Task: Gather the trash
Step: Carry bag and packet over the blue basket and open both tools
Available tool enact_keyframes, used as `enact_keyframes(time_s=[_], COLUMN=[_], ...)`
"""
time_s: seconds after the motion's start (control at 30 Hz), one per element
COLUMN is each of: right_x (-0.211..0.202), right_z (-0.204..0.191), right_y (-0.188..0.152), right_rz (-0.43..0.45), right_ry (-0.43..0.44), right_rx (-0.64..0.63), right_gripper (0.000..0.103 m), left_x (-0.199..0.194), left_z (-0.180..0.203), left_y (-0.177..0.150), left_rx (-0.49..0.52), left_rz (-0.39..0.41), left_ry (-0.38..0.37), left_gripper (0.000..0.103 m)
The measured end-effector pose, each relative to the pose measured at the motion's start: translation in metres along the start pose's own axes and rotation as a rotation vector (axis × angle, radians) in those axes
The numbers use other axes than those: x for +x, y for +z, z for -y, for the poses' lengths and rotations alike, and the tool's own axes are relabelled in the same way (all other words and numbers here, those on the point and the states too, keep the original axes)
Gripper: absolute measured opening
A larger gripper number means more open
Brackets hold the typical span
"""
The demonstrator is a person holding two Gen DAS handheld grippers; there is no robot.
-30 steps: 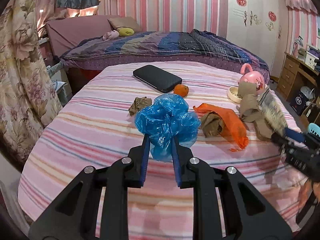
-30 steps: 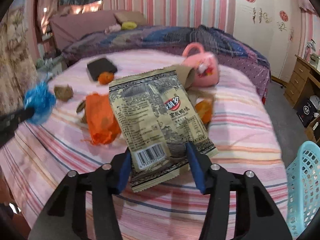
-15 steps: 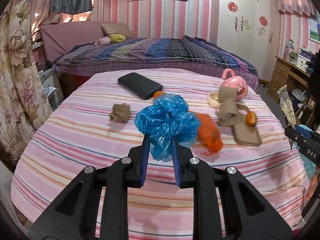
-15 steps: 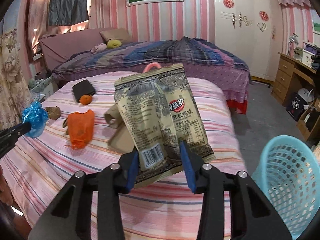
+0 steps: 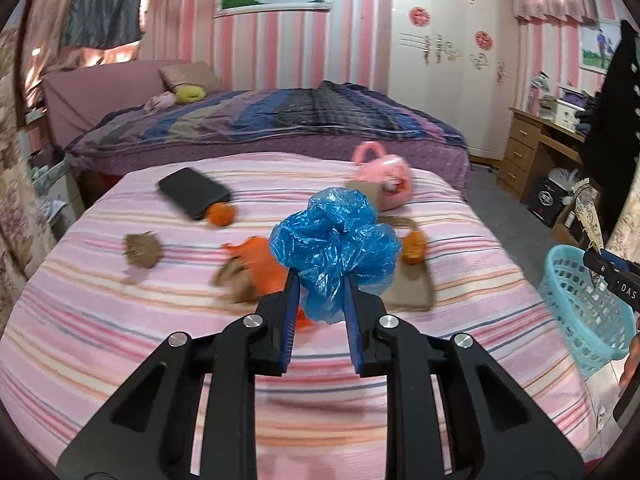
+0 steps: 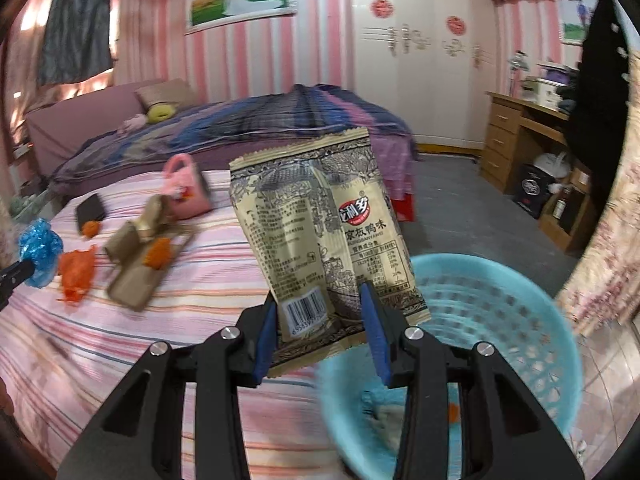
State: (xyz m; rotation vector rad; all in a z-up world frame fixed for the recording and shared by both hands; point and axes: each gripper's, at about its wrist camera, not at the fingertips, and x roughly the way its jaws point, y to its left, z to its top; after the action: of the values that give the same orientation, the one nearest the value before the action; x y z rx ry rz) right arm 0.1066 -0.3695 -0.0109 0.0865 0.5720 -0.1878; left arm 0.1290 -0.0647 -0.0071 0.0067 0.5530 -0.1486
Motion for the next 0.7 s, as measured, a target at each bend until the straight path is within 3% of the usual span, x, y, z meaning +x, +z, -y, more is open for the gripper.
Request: enact_keyframes(time_s=[0.3, 0.5, 0.7], right_x=[-0.002, -0.001, 0.001], right_z=[0.090, 0.126, 0.148], right_y=[-0.014, -0.024, -0.033], right_rz=[-0.021, -0.038, -0.045], right_ry=[-0.155, -0.193, -0.205], right_rx=[0.076, 0.103, 0.136], right_gripper=[0.040, 0.040, 0.040], left_x=[0.012, 0.023, 0.030], left_z=[0.116, 0.187, 0.235], left_y=[-0.006, -0.015, -0.015], left_rx=[0.115, 0.180, 0.202], left_rz=[0.003, -0.024, -0.036], left_ry=[-0.154, -0.256, -0.319], left_gripper=[0.020, 0.020, 0.020])
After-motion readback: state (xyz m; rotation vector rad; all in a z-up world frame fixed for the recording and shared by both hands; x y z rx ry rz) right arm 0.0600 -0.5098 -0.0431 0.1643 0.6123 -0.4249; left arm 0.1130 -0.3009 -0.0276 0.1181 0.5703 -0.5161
